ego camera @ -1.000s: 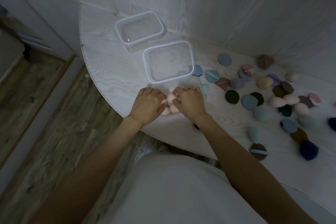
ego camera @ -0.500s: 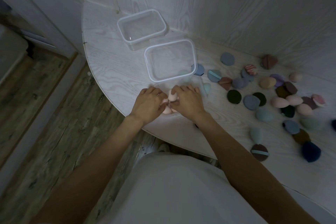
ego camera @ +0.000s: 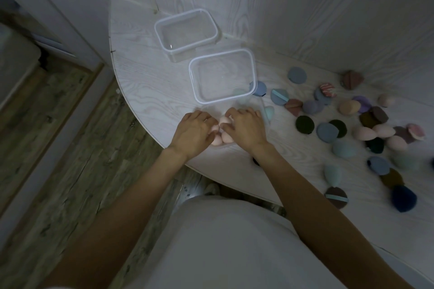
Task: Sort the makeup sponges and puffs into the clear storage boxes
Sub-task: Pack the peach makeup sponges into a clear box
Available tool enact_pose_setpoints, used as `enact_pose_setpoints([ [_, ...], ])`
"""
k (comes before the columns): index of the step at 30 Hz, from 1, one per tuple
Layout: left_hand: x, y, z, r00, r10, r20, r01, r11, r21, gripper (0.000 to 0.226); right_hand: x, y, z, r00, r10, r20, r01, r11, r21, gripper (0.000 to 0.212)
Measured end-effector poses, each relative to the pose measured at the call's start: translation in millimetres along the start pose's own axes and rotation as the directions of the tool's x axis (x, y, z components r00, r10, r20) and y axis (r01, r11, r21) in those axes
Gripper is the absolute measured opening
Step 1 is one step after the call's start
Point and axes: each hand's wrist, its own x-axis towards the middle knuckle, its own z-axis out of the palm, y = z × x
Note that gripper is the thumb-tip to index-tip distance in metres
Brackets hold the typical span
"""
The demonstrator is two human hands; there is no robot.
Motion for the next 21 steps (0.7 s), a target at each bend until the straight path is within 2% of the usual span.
enact_pose_setpoints([
  [7,0.2,1.7,-4.1,0.999,0.011,-0.051,-0.012,1.000,-0.010,0.021,-1.5,4.0,-2.1,1.000,0.005,0.030,-0.007,0.997,0.075,0.036],
  [11,2.3,6.3,-5.5,0.997,-0.026,-0.072,0.023,0.999,-0.033,0.029,-2.2,4.7,-1.9,1.000,0.006,0.029,-0.009,0.995,0.103,0.035],
  [13,1.3,4.8,-4.4,0.997,-0.039,-0.070,0.039,0.999,0.006,0.029,-1.9,2.4,-2.5,1.000,-0.015,0.022,0.013,0.996,0.088,0.031],
  [17,2.8,5.2,0.2,0.997,-0.040,-0.061,0.048,0.990,0.131,0.011,-3.9,3.6,-5.6,0.997,-0.071,0.008,0.070,0.997,0.005,0.020],
  [21,8.3,7.7,0.2,0.997,-0.063,-0.042,0.067,0.989,0.130,0.013,-4.1,3.6,-5.8,0.996,-0.094,0.011,0.094,0.996,-0.003,0.021],
])
